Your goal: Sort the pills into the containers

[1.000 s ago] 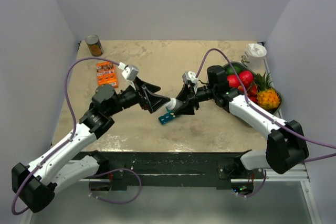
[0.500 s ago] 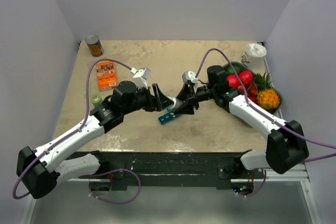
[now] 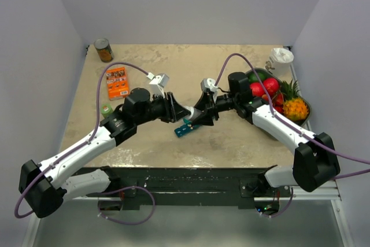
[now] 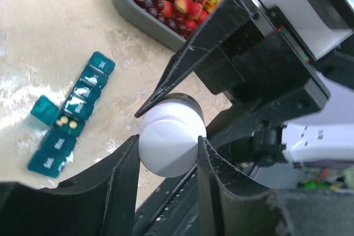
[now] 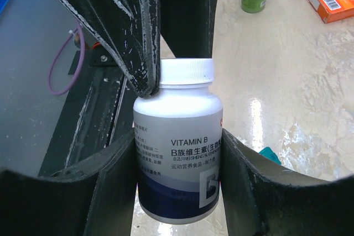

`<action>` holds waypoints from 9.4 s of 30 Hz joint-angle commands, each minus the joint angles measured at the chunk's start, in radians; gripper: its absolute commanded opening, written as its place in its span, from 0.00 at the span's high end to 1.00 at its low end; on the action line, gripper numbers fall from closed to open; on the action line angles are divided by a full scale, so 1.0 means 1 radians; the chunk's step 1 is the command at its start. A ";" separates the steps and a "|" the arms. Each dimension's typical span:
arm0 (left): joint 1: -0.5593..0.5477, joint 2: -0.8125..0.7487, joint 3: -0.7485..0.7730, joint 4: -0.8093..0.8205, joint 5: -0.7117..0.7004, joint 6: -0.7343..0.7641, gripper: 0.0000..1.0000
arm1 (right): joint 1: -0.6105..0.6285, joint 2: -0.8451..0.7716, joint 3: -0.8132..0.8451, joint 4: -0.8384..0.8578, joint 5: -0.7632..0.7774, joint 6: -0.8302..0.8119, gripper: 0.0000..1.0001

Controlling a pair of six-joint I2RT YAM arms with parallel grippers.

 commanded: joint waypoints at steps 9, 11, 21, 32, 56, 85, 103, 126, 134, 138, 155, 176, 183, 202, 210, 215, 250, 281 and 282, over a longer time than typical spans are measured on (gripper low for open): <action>-0.001 -0.218 -0.395 0.640 0.421 0.947 0.96 | 0.003 -0.020 0.032 0.021 -0.055 -0.003 1.00; -0.001 -0.221 -0.407 0.747 0.375 0.956 0.55 | 0.002 -0.020 0.032 0.021 -0.049 -0.003 1.00; 0.001 -0.274 -0.394 0.759 0.271 0.771 0.12 | 0.003 -0.014 0.032 0.016 -0.049 -0.011 1.00; 0.004 -0.098 -0.151 0.398 0.226 0.535 0.11 | 0.014 -0.014 0.035 0.007 -0.042 -0.020 1.00; 0.018 -0.055 -0.163 0.386 0.304 0.452 1.00 | 0.014 -0.014 0.035 0.004 -0.038 -0.024 1.00; 0.547 0.109 0.013 -0.159 -0.472 0.557 1.00 | -0.028 -0.052 0.025 0.016 0.202 -0.017 0.01; 0.673 0.437 0.129 -0.078 -0.466 0.571 0.69 | -0.031 -0.050 0.020 0.024 0.195 -0.011 0.01; 0.674 0.187 0.098 -0.076 0.211 0.605 0.35 | -0.051 -0.028 0.028 -0.002 0.236 -0.041 0.01; 0.431 0.196 -0.063 0.072 0.324 0.455 0.40 | -0.048 0.089 0.121 -0.490 0.224 -0.746 0.01; 0.415 0.212 -0.158 0.203 0.316 0.371 0.43 | -0.031 0.129 0.105 -0.588 0.319 -1.079 0.01; 0.381 0.575 -0.095 0.406 0.281 0.232 0.51 | 0.018 0.451 0.233 -0.505 0.598 -1.173 0.16; 0.292 0.736 -0.012 0.493 0.333 0.191 0.67 | 0.017 0.456 0.212 -0.516 0.583 -1.117 0.51; 0.269 0.732 -0.020 0.531 0.408 0.197 0.85 | 0.018 0.460 0.210 -0.502 0.590 -1.092 0.56; 0.183 0.690 -0.131 0.488 0.370 0.243 1.00 | 0.018 0.468 0.215 -0.473 0.623 -1.034 0.60; 0.185 0.589 -0.118 0.501 0.304 0.211 1.00 | 0.018 0.459 0.215 -0.465 0.612 -1.011 0.52; 0.183 0.528 -0.111 0.551 0.319 0.157 1.00 | 0.017 0.460 0.215 -0.465 0.612 -1.012 0.52; 0.203 0.329 -0.048 0.257 0.102 0.280 0.76 | 0.011 0.427 0.267 -0.478 0.566 -0.897 0.22; 0.357 -0.445 -0.002 -0.275 -0.113 0.562 0.01 | -0.230 -0.305 0.420 -0.324 0.977 0.330 0.01; 0.357 -0.446 0.003 -0.286 -0.112 0.570 0.01 | -0.232 -0.311 0.419 -0.326 0.974 0.330 0.01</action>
